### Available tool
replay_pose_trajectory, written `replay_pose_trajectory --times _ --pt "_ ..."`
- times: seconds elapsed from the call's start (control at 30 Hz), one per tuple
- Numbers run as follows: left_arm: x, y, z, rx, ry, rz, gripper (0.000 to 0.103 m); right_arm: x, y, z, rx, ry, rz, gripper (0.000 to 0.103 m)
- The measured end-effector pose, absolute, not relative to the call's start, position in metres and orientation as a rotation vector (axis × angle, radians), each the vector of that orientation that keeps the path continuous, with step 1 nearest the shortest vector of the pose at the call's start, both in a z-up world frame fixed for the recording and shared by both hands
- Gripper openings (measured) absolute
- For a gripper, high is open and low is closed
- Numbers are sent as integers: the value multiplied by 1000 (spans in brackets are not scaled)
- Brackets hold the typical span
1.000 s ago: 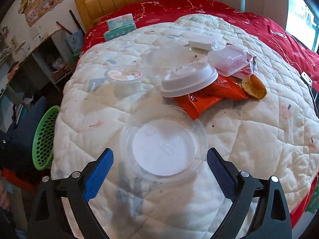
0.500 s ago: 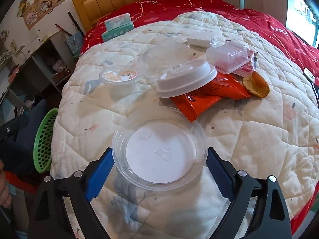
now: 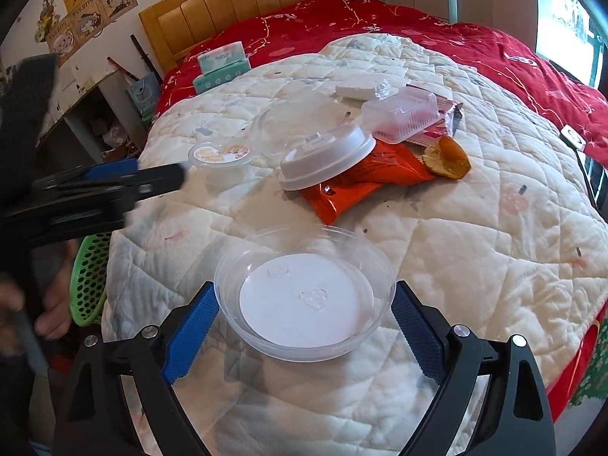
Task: Collect trash
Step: 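Grasp the clear plastic lid with the right tool while the left tool grasps the sauce cup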
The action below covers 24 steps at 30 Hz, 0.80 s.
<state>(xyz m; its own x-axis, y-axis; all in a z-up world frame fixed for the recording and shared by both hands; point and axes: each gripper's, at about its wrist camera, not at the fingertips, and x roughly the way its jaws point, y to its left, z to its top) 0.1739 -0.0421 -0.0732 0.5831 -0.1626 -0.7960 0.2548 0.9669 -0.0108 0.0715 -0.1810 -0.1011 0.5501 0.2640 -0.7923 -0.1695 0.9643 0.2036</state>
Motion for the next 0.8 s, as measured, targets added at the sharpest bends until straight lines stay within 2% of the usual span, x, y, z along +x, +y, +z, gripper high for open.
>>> replay_pose_trajectory --times 0.43,0.5,0.57,0.8 --pt "212 -58 -101 163 928 -241 88 58 -193 -97 137 950 273 88" --pt "213 -59 -101 152 914 -264 82 56 -193 -97 142 950 275 88" --pt "213 -62 -101 146 900 -290 65 56 -194 -96 145 950 277 88" --pt "201 -60 -95 137 867 -287 62 53 -192 -90 148 937 282 88"
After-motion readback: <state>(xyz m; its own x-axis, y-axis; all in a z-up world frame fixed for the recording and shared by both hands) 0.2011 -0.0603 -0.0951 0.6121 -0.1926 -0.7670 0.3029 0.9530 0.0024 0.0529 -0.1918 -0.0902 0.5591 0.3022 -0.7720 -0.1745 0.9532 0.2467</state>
